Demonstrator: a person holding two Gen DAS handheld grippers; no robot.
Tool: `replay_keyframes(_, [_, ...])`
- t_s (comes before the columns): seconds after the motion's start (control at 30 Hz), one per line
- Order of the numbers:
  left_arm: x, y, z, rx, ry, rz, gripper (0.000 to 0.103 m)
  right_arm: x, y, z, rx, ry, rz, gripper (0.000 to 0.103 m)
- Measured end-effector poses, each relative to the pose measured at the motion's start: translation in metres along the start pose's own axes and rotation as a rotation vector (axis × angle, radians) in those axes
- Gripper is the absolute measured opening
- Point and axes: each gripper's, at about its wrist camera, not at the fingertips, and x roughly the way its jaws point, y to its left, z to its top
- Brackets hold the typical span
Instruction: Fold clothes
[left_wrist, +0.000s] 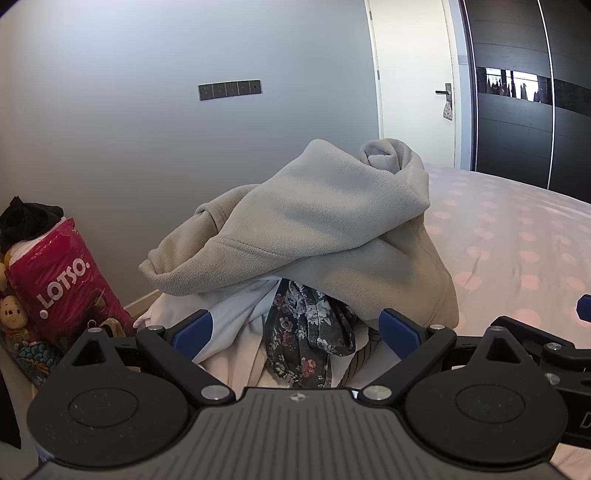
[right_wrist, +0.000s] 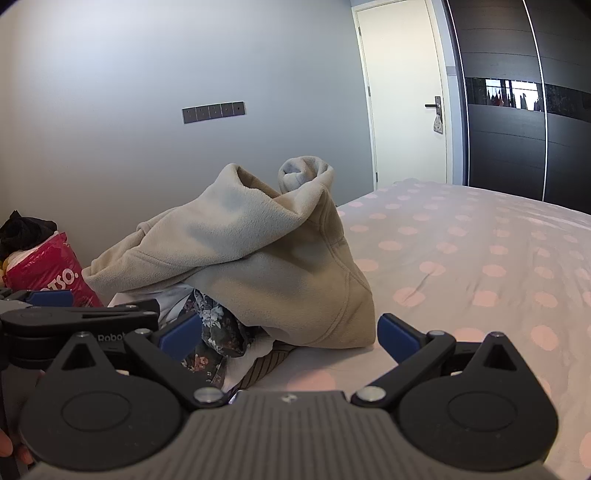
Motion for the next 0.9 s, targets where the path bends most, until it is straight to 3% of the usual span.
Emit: replay_keyframes(0.9, [0.0032,0.0010,-0.0070,-0.016,0.027,0.004,0.098,0.0052,0.0033,-0.0037,-0.006,0.028,-0.012,0.102])
